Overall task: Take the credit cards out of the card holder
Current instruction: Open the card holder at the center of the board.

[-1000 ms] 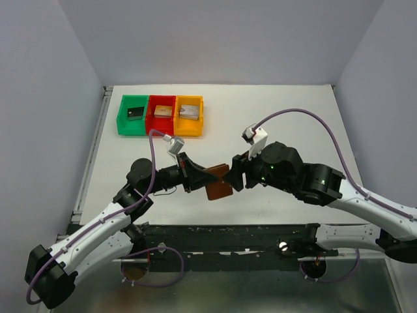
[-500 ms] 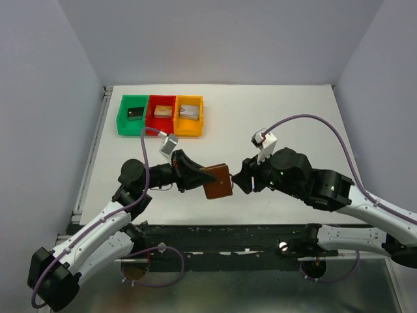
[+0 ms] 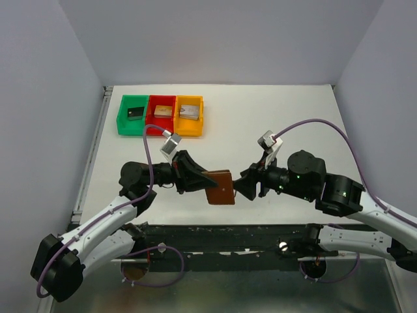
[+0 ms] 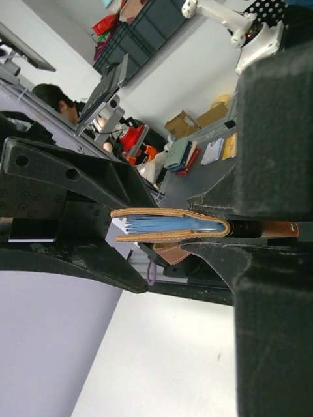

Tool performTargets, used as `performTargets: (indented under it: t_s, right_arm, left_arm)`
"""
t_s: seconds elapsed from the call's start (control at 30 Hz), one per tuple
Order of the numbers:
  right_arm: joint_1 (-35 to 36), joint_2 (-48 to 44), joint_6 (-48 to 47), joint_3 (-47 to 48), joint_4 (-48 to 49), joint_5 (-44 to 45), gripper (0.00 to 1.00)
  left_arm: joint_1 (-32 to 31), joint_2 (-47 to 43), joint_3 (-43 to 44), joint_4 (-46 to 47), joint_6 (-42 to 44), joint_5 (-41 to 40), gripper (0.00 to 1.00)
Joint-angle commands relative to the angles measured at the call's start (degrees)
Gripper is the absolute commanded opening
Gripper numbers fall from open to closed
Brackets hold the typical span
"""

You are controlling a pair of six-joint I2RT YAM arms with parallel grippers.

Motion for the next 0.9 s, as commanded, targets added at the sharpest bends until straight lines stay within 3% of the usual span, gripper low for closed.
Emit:
performTargets:
  t_s: [0.0, 0.37, 0.73, 0.87]
  right_arm:
    - [-0.35, -0.74, 0.94, -1.29, 5.14, -9.11, 0.65]
    - [-0.35, 3.48, 2.08, -1.11, 7.6, -15.88, 0.59]
    - [-0.44, 7.17, 3.05, -0.5, 9.01, -20.19, 0.37]
    - [-0.35, 7.18, 3.14, -0.41, 8.92, -20.28, 0.23]
  left_arm:
    - [0.22, 0.78, -0.52, 9.54, -3.48, 2.93, 0.0]
    - [0.22, 3.42, -1.05, 18.51, -8.75, 3.45, 0.0]
    - [0.22, 3.33, -1.75, 19.83, -9.2, 3.46, 0.0]
    - [0.22, 3.51, -1.93, 19.22, -8.58, 3.1, 0.0]
